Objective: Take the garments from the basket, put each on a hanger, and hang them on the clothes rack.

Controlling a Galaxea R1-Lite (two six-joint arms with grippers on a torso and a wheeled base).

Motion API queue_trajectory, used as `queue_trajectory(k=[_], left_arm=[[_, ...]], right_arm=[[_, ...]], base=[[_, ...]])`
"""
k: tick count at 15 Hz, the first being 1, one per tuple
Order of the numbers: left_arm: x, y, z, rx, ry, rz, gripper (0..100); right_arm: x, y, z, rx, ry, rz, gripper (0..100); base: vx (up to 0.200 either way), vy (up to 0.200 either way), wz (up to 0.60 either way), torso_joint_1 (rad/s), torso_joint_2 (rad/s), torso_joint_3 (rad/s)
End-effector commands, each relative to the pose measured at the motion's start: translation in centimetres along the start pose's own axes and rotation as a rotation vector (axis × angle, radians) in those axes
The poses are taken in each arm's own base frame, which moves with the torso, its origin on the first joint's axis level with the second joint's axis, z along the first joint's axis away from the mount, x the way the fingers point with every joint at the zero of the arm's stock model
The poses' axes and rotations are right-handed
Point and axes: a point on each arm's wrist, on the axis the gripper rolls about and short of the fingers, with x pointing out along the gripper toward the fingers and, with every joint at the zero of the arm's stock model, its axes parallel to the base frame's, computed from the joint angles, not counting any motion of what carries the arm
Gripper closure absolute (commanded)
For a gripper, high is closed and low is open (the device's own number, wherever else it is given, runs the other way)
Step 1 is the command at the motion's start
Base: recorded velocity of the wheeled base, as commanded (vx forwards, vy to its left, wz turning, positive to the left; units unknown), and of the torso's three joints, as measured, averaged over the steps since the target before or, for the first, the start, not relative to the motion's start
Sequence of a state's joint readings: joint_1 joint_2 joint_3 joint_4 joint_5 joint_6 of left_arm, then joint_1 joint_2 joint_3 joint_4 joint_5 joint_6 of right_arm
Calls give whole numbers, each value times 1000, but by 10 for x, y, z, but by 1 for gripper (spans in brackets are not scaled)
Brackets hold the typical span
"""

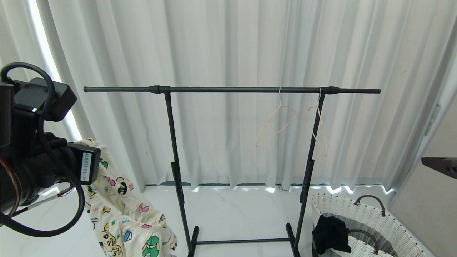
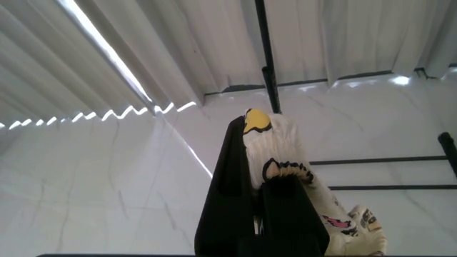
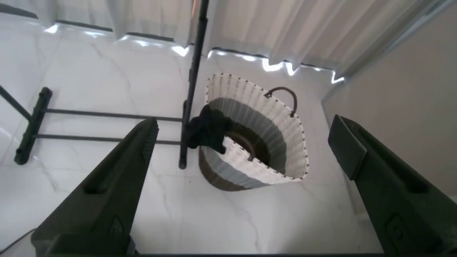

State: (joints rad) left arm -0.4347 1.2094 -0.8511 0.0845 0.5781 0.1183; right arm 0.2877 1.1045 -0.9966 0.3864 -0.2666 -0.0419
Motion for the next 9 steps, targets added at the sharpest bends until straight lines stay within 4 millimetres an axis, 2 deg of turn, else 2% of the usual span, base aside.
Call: queue_trajectory(k=[1, 4, 7, 9], left_arm=[[-2, -2, 1, 4, -8, -15, 100], [-3, -5, 1, 11, -14, -31, 100], [-4, -7, 1, 18, -16, -44, 100], [-4, -8, 1, 19, -17, -46, 100]], right_arm=[[1, 0, -2, -4, 7, -1, 0], [1, 0, -2, -4, 7, -1, 0], [2, 1, -2, -3, 10, 1, 0], [3, 1, -2, -4, 12, 3, 0]], base=[[0, -200, 0, 256, -535, -295], [0, -200, 0, 224, -466, -253], [0, -200, 0, 62, -100, -61], [0, 0, 0, 0, 0, 0]])
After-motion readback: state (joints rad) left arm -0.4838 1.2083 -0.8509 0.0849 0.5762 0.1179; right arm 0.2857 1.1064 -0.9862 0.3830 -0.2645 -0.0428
